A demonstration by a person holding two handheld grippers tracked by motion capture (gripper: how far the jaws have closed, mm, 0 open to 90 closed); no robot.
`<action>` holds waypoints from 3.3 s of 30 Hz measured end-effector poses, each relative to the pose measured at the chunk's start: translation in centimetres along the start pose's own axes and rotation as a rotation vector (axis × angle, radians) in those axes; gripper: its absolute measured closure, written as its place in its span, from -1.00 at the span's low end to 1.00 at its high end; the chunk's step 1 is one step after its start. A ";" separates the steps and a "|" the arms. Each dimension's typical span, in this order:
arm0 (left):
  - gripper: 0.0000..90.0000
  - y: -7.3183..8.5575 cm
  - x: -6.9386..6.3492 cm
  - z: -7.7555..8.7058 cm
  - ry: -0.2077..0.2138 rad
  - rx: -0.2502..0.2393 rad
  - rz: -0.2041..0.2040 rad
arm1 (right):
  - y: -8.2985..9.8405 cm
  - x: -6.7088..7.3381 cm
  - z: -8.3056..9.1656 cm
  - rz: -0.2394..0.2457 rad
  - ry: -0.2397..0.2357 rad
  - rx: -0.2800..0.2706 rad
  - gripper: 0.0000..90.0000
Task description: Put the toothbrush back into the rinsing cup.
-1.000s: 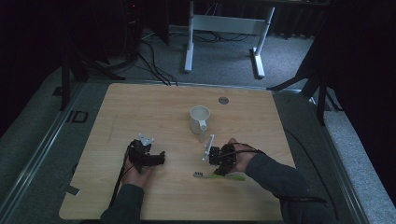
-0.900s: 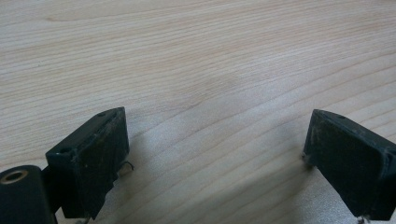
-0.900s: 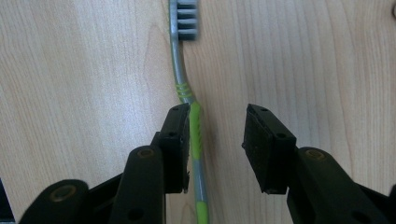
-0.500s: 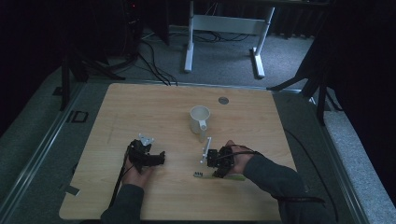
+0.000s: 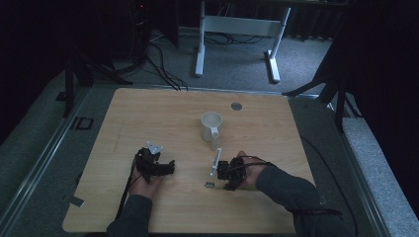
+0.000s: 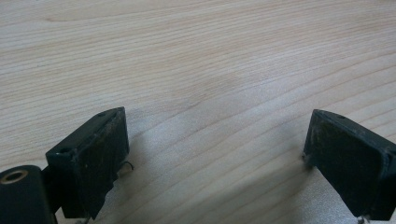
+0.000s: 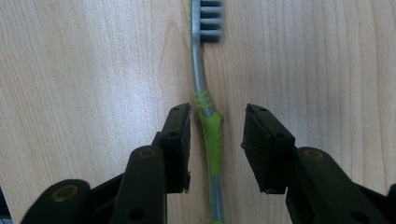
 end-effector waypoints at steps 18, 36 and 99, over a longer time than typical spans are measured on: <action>-0.84 0.0 0.0 0.0 0.000 0.000 -0.001 | 0.1 0.2 -1.1 0.004 -0.005 0.032 0.41; -0.84 0.0 0.0 0.0 0.000 0.000 -0.001 | 0.3 0.2 -1.6 0.002 -0.007 0.049 0.46; -0.84 0.0 0.0 0.0 0.000 0.001 -0.001 | 0.6 -0.4 -0.4 -0.024 0.007 0.046 0.78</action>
Point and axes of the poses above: each handheld gripper's, and its own axes: z roughly backward along the jaws, y roughly out of its underside, x roughly to its left, the point moved 6 cm from there along -z, roughly forward along the jaws, and after that the axes turned 10 degrees about x, right-handed, at the moved point
